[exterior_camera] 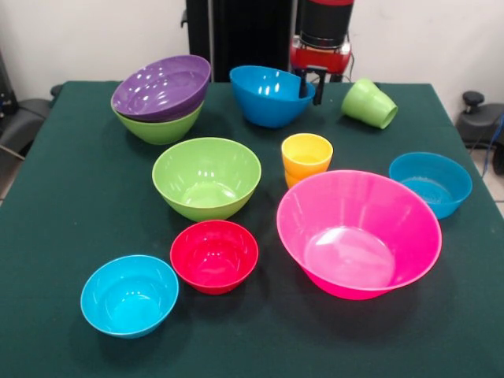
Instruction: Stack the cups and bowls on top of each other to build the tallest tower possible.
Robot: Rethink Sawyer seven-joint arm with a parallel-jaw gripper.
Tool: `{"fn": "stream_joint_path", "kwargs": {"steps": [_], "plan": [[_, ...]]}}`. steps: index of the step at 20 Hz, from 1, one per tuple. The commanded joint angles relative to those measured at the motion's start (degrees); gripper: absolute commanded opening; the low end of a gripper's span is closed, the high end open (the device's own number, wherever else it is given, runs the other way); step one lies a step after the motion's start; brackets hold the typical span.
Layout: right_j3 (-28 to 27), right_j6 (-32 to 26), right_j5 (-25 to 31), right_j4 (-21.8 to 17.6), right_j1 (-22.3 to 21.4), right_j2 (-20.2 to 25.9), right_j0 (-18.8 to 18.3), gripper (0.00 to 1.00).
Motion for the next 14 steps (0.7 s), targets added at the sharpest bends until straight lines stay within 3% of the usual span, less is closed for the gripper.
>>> {"fn": "stream_joint_path", "kwargs": {"steps": [1, 6, 14], "plan": [[-5.4, 8.6, -6.9, 0.8, 4.0, 2.3, 1.7, 0.0], [-1.5, 9.4, -1.7, 2.3, -2.3, 3.2, 1.4, 0.0], [4.4, 6.5, 15.3, 2.9, -19.9, 7.5, -1.2, 0.0]]}}
